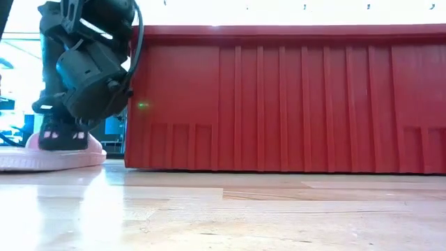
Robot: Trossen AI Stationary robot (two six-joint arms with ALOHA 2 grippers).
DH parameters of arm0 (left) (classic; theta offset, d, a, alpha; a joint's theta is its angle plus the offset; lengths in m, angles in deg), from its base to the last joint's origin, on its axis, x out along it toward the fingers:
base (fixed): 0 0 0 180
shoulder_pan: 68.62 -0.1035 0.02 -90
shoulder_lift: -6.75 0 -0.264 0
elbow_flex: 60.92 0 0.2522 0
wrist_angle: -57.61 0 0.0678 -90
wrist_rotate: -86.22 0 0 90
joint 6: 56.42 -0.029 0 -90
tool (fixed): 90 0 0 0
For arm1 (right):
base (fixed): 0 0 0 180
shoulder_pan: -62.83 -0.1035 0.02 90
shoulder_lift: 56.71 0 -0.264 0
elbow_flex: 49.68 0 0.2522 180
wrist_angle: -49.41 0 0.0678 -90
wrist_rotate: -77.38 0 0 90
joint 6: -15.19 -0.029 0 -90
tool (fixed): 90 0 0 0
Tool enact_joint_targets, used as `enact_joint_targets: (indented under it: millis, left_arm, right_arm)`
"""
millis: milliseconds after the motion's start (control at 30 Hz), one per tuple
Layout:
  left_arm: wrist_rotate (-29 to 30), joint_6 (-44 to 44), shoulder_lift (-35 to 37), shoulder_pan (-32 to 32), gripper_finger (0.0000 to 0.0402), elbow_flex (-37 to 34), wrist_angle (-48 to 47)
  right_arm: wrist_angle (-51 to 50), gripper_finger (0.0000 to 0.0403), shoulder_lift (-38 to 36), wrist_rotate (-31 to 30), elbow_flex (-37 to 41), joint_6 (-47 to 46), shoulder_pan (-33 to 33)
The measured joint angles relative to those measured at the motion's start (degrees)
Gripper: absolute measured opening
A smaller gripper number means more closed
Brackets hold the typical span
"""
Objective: Pick and place slides into bin
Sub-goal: Put the pink slide into the red bin
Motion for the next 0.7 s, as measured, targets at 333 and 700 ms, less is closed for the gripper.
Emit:
enact_joint_targets:
  millis: [333, 700]
  left_arm:
    - [-7.57, -0.71, -0.24, 2.11, 0.0014, -1.60, -5.56]
    - [-15.93, -2.01, 2.77, 9.28, 0.0012, 16.93, -8.63]
  right_arm:
    - [0.07, 0.0089, 1.08, 1.97, 0.00, -0.02, 0.00]
    - [0.11, 0.0089, 1.21, 3.15, 0.00, -0.02, -0.02]
